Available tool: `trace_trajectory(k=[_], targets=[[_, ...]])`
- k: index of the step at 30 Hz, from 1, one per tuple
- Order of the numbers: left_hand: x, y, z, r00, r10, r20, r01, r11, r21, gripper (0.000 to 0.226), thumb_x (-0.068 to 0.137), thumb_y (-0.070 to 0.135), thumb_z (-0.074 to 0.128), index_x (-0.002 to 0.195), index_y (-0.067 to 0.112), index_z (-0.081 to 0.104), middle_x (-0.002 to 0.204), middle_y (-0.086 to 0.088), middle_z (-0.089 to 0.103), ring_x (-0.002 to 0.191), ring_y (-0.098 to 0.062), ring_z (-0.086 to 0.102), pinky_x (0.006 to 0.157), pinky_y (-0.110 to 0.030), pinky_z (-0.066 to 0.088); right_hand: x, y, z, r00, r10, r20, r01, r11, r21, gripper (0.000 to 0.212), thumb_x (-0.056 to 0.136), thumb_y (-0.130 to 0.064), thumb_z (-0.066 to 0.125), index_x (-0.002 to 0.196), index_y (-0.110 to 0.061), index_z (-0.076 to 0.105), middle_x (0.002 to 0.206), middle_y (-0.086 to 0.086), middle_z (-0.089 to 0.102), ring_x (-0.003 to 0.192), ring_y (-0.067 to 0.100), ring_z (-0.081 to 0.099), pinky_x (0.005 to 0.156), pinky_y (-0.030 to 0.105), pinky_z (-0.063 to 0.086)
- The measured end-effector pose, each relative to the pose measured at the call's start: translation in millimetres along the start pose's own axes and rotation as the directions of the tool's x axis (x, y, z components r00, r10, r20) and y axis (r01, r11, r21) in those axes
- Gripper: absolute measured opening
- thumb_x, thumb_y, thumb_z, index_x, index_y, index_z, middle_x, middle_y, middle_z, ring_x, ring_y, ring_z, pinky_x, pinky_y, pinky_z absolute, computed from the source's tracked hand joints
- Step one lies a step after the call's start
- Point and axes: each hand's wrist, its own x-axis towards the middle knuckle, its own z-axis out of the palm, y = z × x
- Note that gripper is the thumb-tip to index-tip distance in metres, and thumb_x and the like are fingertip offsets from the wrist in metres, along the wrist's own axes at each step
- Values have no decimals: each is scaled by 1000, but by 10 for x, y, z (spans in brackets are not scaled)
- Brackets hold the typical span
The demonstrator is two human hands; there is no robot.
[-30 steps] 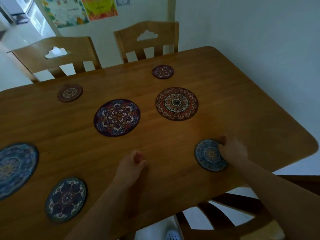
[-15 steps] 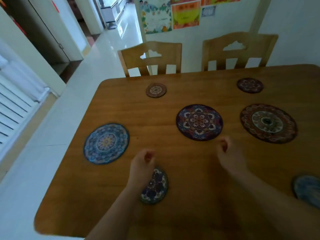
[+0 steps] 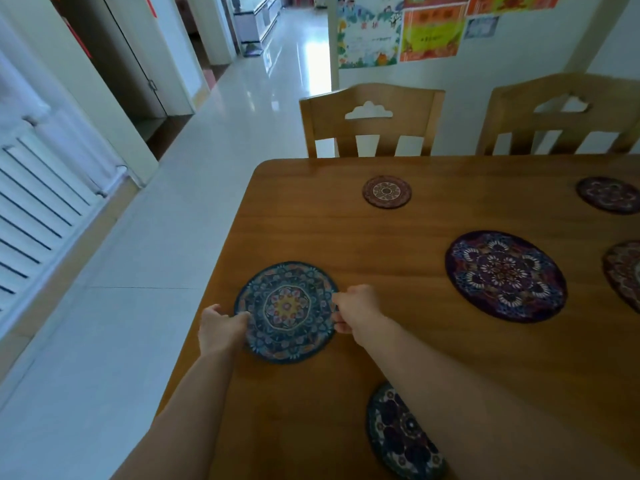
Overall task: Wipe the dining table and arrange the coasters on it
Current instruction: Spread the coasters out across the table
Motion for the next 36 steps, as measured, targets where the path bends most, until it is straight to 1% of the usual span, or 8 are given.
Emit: trace_trajectory(k=[5,11,15,20,26,30,33,36], targets=[[208,106,68,976,121,183,-113,992,-54,39,92,18,66,127,3,61,116,-16,67,102,-31,65,86,-45,57,216,30,34,974,-228,-20,203,900,-385,22,96,-15,55,109,-1,64,94,13,67,78,28,65,65,43,55],[186,773,587,922,243,301,-179,958,-226,25,94,14,63,117,5,66,90,-3,69,88,-25,69,83,-45,59,390,-186,-640,908,-311,-280,250,940,-234,17,96,-23,58,80,-18,54,81,2,60,75,22,61,70,40,55],[104,994,1040,936,199,290,-148,971,-187,31,94,13,62,123,4,64,98,-5,67,86,-21,68,80,-37,59,532,-246,-1003,862,-317,-396,222,938,-267,11,92,-26,65,91,-16,59,79,3,60,78,26,62,77,45,57],[147,1004,1250,958,244,148,-238,970,-53,32,91,15,64,122,8,66,108,-8,70,88,-21,66,83,-36,58,595,-277,-1091,923,-213,-321,134,958,-252,27,95,-14,61,119,-4,58,101,16,67,60,20,61,60,35,59],[198,937,1252,949,262,177,-269,963,18,42,85,8,66,127,10,60,118,-7,66,91,-18,64,83,-34,56,619,-148,-1210,923,-264,-280,189,945,-268,13,93,-16,64,100,-9,55,87,11,64,63,24,66,70,45,61],[-100,878,1280,812,572,116,-576,753,319,38,90,24,66,126,19,58,122,-6,56,115,-24,48,95,-37,44,512,-28,-1474,815,-528,-239,191,634,-749,22,94,-37,58,107,-19,58,98,-2,63,91,21,63,74,35,49],[-496,850,1441,647,688,329,-754,642,140,26,88,34,70,111,21,67,110,3,61,103,-14,55,91,-33,48,399,126,-1825,742,-650,-163,128,376,-918,34,90,-50,58,106,-22,47,101,-7,55,93,16,58,72,35,46],[-782,773,1649,546,659,517,-814,563,142,35,82,45,73,111,27,67,110,10,56,105,-10,52,93,-32,48,314,241,-2181,768,-634,-88,76,227,-971,44,92,-55,52,117,-20,41,113,-3,50,103,17,54,74,36,51]])
